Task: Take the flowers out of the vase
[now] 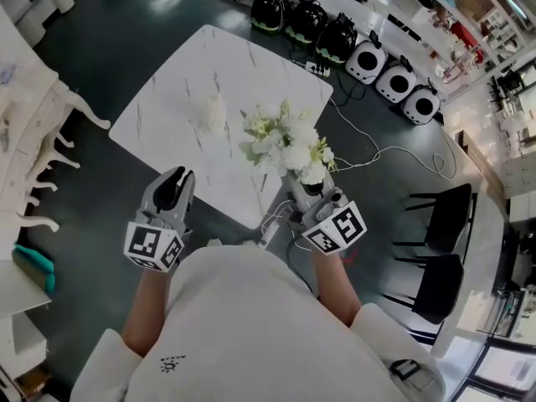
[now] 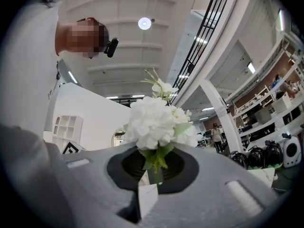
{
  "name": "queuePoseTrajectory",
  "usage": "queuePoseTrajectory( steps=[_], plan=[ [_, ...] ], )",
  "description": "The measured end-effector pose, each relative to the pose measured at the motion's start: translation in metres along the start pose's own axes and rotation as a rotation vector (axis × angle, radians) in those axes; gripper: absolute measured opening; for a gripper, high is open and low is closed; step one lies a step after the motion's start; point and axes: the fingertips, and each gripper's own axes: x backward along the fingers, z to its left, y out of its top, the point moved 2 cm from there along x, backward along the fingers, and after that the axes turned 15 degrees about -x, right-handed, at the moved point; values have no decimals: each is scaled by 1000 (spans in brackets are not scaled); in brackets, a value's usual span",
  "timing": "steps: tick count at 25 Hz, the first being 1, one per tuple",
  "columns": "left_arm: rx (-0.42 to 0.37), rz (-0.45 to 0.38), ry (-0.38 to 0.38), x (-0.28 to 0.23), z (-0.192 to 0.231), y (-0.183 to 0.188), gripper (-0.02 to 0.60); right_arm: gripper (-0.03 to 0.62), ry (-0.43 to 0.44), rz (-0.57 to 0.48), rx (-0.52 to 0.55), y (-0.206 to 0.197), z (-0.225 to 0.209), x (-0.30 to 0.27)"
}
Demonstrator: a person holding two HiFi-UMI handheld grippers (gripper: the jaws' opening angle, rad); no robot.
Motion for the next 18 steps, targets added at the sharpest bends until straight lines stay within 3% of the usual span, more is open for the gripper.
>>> queuePoseTrajectory(
  steps=[18],
  plan=[
    [5,3,-23,-5,14,-9,-9,28,-55,16,1,-5,-6,7]
  ],
)
